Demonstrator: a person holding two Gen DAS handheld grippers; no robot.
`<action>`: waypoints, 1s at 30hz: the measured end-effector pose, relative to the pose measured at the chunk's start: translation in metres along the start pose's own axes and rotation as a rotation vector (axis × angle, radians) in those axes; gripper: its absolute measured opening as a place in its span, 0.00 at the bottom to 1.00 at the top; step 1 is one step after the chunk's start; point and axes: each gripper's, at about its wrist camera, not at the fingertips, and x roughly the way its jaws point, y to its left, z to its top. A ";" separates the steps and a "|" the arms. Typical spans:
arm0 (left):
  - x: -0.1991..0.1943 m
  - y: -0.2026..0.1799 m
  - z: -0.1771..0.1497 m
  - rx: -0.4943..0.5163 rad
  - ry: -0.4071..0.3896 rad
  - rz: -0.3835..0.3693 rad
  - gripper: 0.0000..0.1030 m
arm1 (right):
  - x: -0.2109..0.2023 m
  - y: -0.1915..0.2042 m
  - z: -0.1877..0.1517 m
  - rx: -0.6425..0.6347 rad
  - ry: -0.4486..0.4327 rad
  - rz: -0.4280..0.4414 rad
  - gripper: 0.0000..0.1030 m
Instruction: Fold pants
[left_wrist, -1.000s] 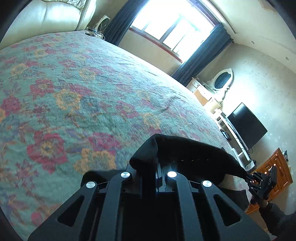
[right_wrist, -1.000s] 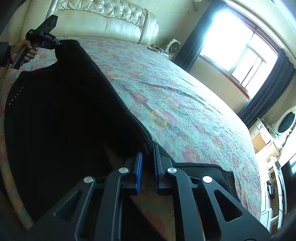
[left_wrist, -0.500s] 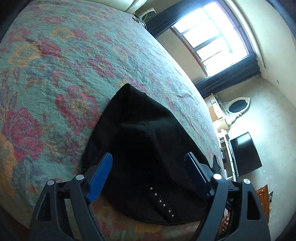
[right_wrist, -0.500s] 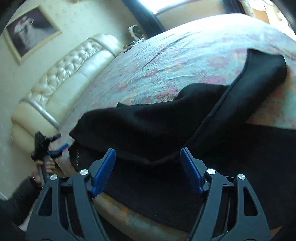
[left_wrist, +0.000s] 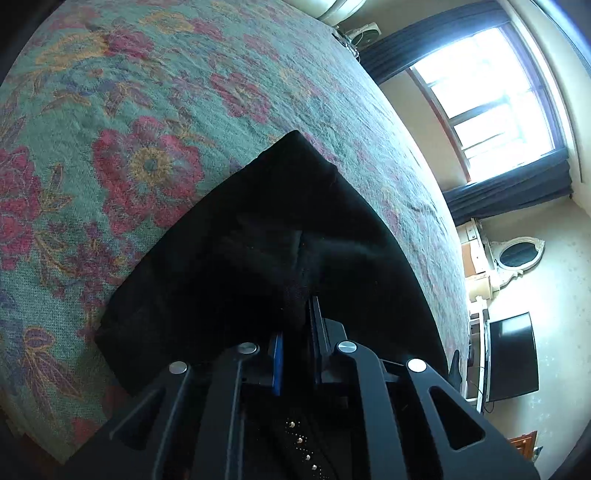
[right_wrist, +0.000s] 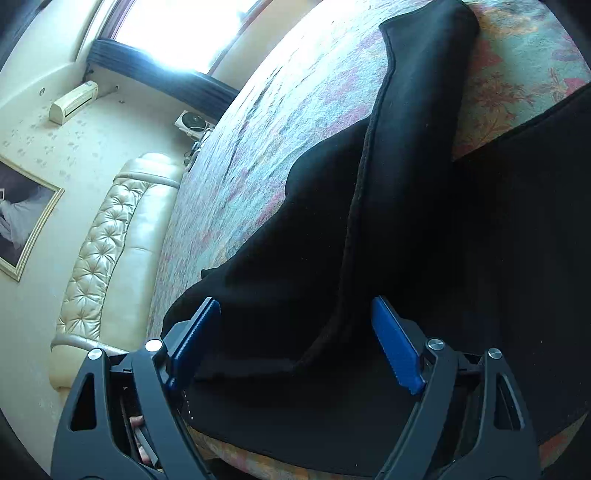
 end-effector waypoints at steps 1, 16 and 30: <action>-0.001 0.003 -0.001 -0.018 -0.009 -0.013 0.11 | -0.002 -0.002 -0.003 0.010 -0.004 -0.013 0.81; -0.031 0.019 -0.008 -0.034 -0.047 -0.072 0.09 | 0.024 -0.002 -0.005 -0.090 -0.043 -0.211 0.20; -0.091 0.020 -0.013 0.026 -0.093 -0.133 0.08 | -0.036 0.007 -0.023 -0.041 -0.085 0.046 0.11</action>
